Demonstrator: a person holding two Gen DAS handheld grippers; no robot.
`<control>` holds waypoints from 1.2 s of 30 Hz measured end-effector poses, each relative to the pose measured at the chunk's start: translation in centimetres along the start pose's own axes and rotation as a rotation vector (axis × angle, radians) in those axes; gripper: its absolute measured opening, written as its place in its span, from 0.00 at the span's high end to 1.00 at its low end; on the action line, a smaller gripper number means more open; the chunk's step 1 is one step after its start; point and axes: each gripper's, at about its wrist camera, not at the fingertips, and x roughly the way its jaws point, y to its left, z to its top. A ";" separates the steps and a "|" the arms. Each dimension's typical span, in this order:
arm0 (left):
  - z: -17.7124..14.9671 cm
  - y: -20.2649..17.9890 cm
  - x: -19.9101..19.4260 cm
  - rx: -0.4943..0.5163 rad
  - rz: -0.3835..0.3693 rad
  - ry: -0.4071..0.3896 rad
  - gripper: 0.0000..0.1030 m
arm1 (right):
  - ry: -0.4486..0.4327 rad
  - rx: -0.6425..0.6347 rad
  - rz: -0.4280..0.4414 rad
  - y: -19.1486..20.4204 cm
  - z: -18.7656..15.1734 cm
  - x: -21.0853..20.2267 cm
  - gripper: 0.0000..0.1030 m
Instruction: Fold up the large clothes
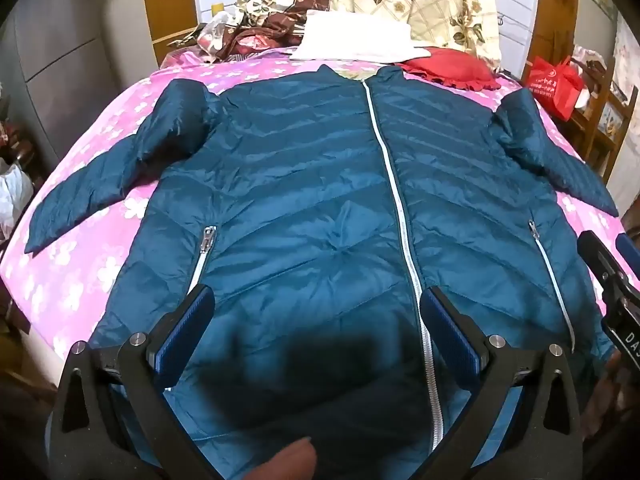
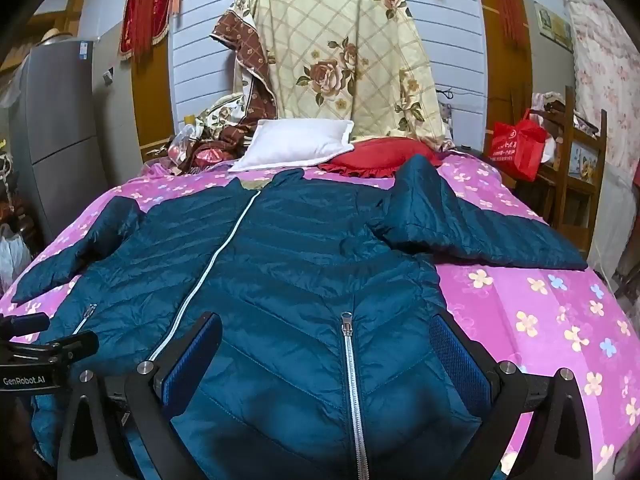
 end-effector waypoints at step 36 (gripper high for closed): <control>0.8 3.2 3.5 0.078 -0.025 -0.106 0.00 | 0.011 -0.079 -0.060 1.6 -0.9 1.0 0.00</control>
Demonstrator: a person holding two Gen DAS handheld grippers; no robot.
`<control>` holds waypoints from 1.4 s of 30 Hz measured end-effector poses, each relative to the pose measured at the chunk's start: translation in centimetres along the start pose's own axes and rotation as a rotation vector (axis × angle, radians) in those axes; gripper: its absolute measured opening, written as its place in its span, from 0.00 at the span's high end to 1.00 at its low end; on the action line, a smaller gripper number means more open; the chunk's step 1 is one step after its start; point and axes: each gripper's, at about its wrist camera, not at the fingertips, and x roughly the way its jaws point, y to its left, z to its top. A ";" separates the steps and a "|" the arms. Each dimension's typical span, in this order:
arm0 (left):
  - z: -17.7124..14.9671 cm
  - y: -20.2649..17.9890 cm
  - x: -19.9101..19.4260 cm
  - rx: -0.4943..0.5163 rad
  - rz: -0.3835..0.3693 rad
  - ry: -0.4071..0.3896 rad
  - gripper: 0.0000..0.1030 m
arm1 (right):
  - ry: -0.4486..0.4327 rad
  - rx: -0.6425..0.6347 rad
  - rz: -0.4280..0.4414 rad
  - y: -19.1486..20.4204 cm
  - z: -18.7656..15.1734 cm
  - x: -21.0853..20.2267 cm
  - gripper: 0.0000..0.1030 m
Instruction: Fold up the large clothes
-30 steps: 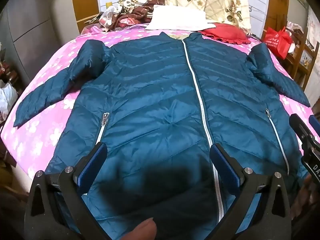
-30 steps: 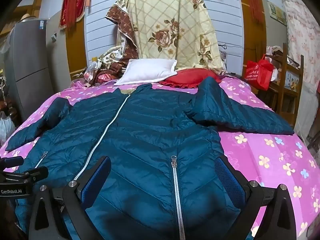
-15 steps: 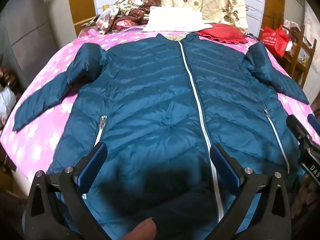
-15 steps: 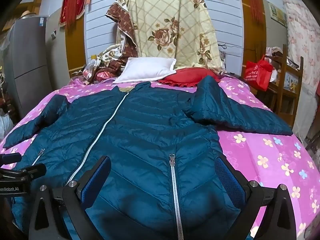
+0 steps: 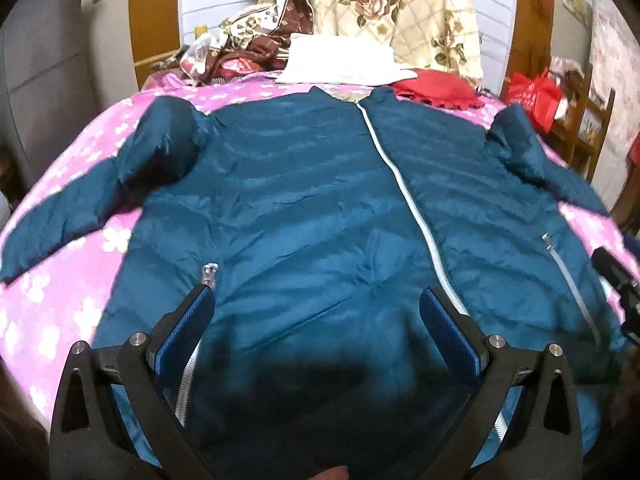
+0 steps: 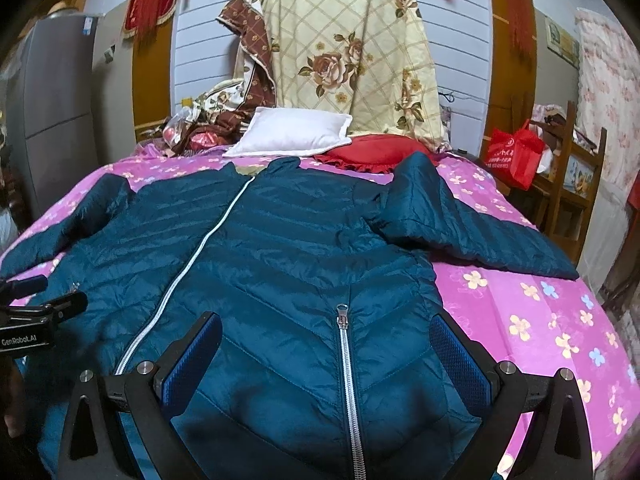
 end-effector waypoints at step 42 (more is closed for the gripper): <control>-0.6 0.3 -1.2 -0.002 0.107 -0.064 0.00 | -0.040 0.052 0.027 -0.7 0.1 -0.8 0.00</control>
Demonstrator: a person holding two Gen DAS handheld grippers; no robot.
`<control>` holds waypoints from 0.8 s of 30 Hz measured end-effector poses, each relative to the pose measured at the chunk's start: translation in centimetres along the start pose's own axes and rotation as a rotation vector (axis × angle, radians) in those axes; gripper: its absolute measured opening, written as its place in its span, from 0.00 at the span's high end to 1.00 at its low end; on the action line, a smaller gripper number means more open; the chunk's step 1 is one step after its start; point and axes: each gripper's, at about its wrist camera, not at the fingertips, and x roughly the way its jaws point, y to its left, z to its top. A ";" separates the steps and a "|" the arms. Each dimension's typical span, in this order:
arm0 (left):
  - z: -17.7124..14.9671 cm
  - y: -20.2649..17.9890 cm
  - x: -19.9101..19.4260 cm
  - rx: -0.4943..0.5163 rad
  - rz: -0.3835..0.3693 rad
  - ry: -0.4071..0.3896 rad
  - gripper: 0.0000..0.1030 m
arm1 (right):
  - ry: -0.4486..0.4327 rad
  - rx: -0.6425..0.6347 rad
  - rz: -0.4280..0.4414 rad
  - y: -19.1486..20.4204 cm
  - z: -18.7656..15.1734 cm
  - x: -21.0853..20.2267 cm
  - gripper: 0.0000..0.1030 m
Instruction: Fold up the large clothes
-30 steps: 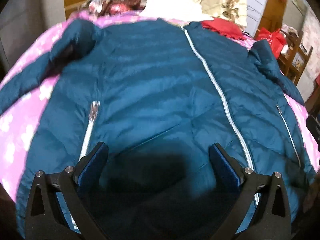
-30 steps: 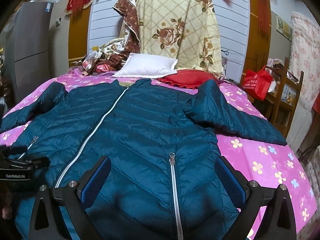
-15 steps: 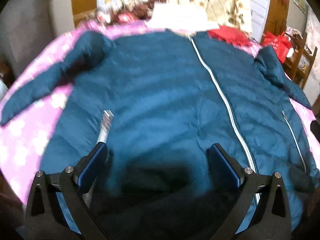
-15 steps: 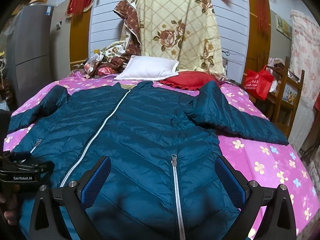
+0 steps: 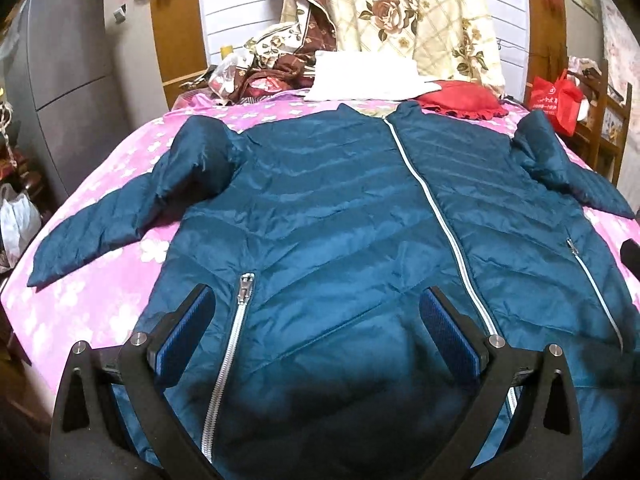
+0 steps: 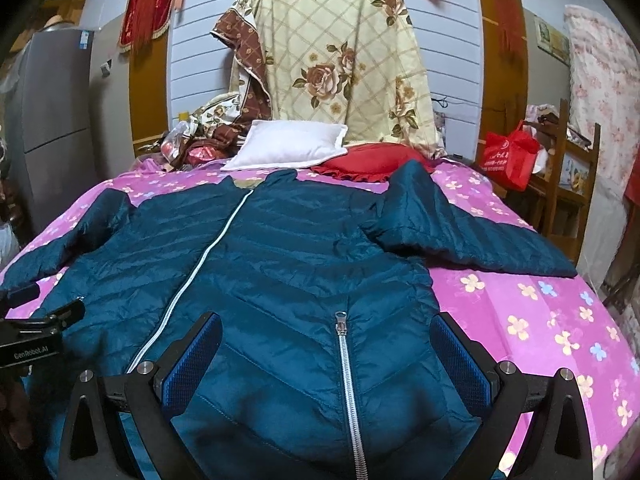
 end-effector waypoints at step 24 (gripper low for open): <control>-0.7 0.3 1.8 -0.040 -0.016 0.105 0.00 | 0.045 -0.006 0.014 0.6 -0.5 0.7 0.00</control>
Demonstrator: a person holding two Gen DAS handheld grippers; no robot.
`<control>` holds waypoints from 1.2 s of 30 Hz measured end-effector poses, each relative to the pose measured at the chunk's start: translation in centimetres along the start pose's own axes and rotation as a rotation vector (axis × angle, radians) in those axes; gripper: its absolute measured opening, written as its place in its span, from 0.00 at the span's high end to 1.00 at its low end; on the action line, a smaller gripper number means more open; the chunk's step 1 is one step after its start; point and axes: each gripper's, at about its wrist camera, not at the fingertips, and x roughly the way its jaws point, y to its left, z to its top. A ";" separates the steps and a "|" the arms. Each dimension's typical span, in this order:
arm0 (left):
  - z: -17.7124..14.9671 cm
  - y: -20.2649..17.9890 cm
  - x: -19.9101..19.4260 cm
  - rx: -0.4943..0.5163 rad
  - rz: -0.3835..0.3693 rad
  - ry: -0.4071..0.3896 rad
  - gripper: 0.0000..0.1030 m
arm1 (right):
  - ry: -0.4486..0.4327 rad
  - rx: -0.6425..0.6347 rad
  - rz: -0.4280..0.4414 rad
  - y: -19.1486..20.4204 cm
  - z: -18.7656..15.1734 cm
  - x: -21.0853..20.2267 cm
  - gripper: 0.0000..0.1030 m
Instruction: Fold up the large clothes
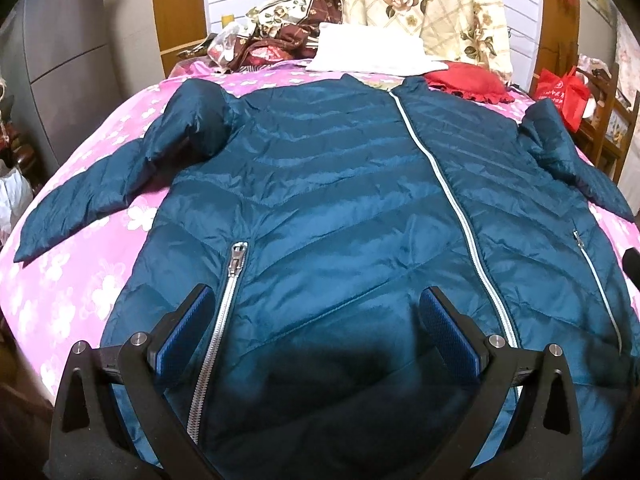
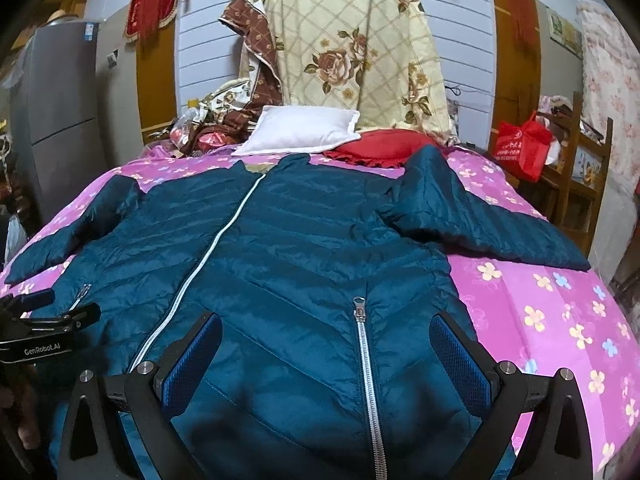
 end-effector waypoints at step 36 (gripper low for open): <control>-0.9 0.6 2.9 -0.030 -0.038 0.131 0.00 | -0.003 -0.021 -0.015 0.5 0.0 -0.2 0.00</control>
